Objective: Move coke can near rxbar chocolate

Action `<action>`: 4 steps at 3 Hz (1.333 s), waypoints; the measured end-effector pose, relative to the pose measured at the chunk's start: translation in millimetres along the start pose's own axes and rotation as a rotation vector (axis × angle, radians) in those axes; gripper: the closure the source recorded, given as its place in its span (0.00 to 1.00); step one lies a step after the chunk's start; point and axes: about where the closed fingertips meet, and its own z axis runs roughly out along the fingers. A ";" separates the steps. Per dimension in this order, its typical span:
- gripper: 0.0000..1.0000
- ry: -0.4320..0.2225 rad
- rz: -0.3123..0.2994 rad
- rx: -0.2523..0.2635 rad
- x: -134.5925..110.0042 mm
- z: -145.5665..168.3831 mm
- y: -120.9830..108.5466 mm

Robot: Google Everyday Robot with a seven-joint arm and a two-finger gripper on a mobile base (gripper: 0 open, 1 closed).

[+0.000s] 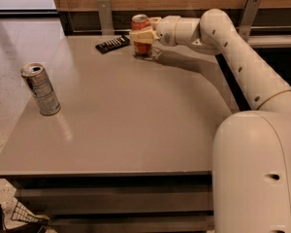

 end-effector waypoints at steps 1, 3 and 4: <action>0.82 -0.001 0.001 -0.005 0.2 3.6 2.1; 0.36 -0.001 0.003 -0.015 0.7 9.7 5.8; 0.12 -0.002 0.004 -0.019 0.9 12.8 7.7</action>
Offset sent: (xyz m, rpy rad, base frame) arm 0.0000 0.0035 -0.0009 0.0006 0.0014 0.0045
